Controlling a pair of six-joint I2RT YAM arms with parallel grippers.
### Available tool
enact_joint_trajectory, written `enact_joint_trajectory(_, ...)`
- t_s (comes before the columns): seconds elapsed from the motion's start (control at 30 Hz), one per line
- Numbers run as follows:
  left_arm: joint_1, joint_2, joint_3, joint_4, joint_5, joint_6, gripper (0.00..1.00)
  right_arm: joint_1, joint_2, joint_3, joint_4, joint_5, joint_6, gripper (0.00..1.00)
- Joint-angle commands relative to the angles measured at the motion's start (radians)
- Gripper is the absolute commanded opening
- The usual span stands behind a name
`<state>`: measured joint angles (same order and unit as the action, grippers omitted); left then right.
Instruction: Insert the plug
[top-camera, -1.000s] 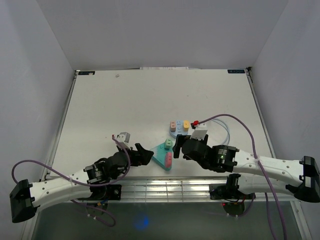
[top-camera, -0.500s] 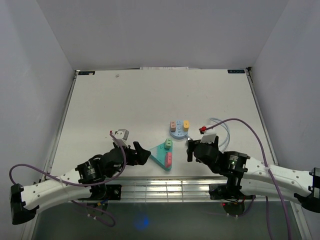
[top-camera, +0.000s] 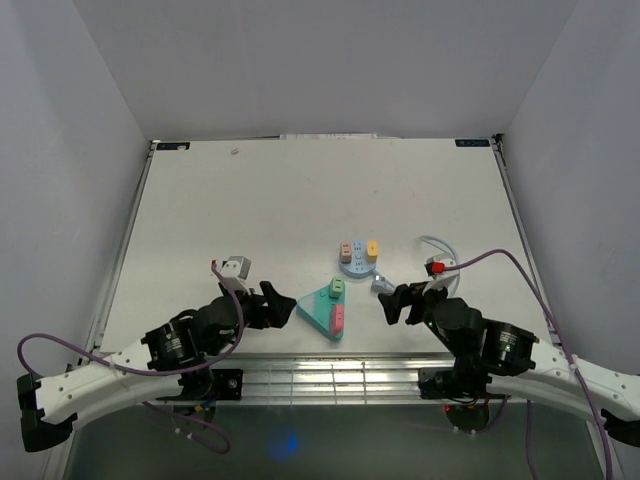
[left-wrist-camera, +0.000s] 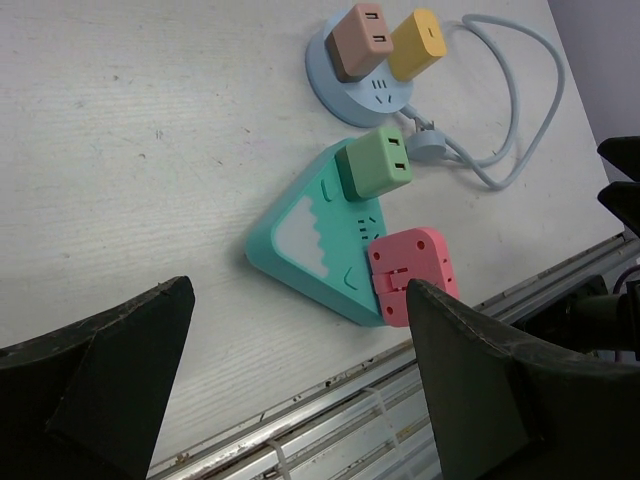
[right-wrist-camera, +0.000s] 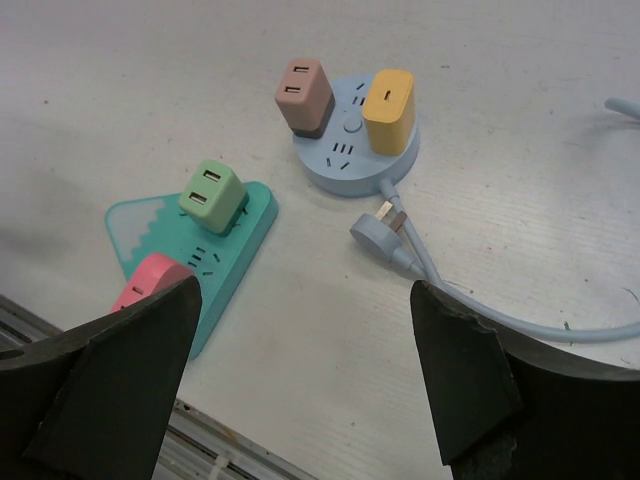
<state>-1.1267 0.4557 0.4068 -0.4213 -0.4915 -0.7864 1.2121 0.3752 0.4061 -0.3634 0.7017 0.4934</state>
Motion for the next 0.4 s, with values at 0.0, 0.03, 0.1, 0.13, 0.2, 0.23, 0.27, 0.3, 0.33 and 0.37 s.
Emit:
enact_joint_trajectory(0.0,0.005,-0.003,0.026,-0.017,-0.03,0.021,0.98,0.001,-0.036,-0.021,0.06,-0.007,-0.038,0.9)
enact_joint_trajectory(0.03,0.005,-0.008,0.027,-0.019,-0.033,0.024,0.98,0.001,-0.039,-0.021,0.058,-0.01,-0.036,0.9)
enact_joint_trajectory(0.1,0.004,-0.009,0.027,-0.019,-0.036,0.027,0.98,0.001,-0.041,-0.02,0.055,-0.007,-0.035,0.9)
enact_joint_trajectory(0.13,0.004,-0.014,0.027,-0.019,-0.038,0.027,0.98,0.0,-0.041,-0.018,0.054,-0.004,-0.033,0.9)
enact_joint_trajectory(0.2,0.004,-0.017,0.027,-0.02,-0.038,0.03,0.98,0.001,-0.039,-0.018,0.049,0.001,-0.027,0.9)
enact_joint_trajectory(0.23,0.004,-0.02,0.026,-0.019,-0.038,0.029,0.98,0.001,-0.039,-0.018,0.049,0.001,-0.027,0.9)
enact_joint_trajectory(0.27,0.004,-0.022,0.026,-0.02,-0.038,0.03,0.98,0.0,-0.039,-0.02,0.049,0.001,-0.027,0.9)
enact_joint_trajectory(0.3,0.004,-0.025,0.024,-0.019,-0.038,0.03,0.98,0.001,-0.039,-0.02,0.047,0.001,-0.027,0.9)
enact_joint_trajectory(0.33,0.004,-0.025,0.026,-0.02,-0.038,0.03,0.98,0.001,-0.039,-0.02,0.049,0.002,-0.026,0.9)
enact_joint_trajectory(0.37,0.004,-0.026,0.026,-0.02,-0.039,0.03,0.98,0.0,-0.039,-0.02,0.049,0.005,-0.026,0.9)
